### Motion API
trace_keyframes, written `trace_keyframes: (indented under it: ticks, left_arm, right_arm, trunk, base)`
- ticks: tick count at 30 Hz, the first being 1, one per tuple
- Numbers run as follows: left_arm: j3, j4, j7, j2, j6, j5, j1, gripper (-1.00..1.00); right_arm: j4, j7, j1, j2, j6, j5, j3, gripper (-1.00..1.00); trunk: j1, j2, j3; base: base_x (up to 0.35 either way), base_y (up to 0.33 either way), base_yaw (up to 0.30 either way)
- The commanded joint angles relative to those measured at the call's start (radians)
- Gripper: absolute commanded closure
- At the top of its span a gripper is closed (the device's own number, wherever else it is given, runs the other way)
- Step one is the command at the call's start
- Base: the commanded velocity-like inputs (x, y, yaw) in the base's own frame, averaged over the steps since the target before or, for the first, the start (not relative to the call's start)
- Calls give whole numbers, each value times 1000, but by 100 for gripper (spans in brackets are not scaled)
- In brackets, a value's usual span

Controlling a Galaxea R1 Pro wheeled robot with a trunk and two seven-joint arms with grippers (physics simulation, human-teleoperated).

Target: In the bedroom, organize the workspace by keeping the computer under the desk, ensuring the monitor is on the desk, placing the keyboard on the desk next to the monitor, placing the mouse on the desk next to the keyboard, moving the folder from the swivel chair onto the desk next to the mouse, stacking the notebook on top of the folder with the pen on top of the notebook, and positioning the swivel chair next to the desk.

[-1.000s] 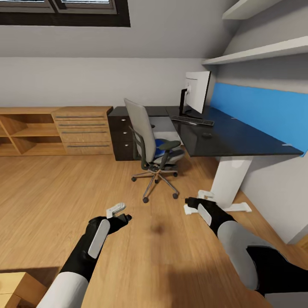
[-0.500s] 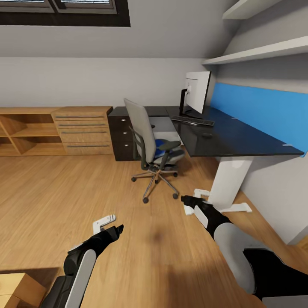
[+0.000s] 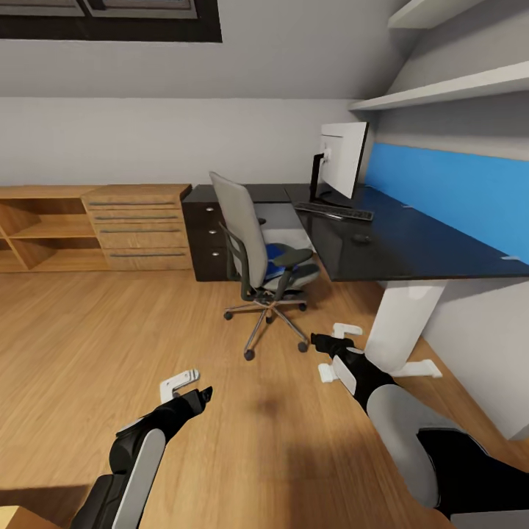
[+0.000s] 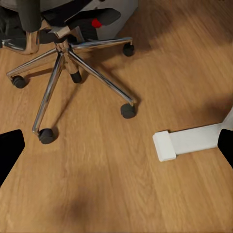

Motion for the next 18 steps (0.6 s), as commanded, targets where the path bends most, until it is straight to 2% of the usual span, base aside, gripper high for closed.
trace_keyframes:
  ticks: [1,3,11,12,13,18]
  left_arm:
    - [0,-4,11,-1,1,11,-1,-100]
    - [0,-6,13,-3,0,10,-1,-100]
    - [-4,-10,31,-6,-1,10,-1,-100]
    - [-7,-10,36,-6,-1,10,-1,-100]
    - [-32,-11,65,-6,-1,10,-1,-100]
    - [-42,-11,73,-6,-1,10,-1,-100]
  right_arm:
    - [-3,-3,0,0,4,-7,-3,-100]
    - [-4,-3,0,-1,4,-7,-3,-100]
    - [-6,-2,0,-2,4,-7,-3,-100]
    - [-7,-2,0,-2,4,-7,-3,-100]
    - [-9,-1,0,-2,4,-7,-4,-100]
    - [-12,-1,0,-5,4,-10,-5,-100]
  trunk:
    - [0,0,-1]
    - [0,0,-1]
    - [31,-56,-26]
    - [34,-63,-29]
    - [38,-70,-32]
    - [57,-105,-49]
  base:
    - [21,0,0]
    - [14,0,0]
    - [3,0,0]
    - [0,0,0]
    - [0,0,0]
    - [0,0,0]
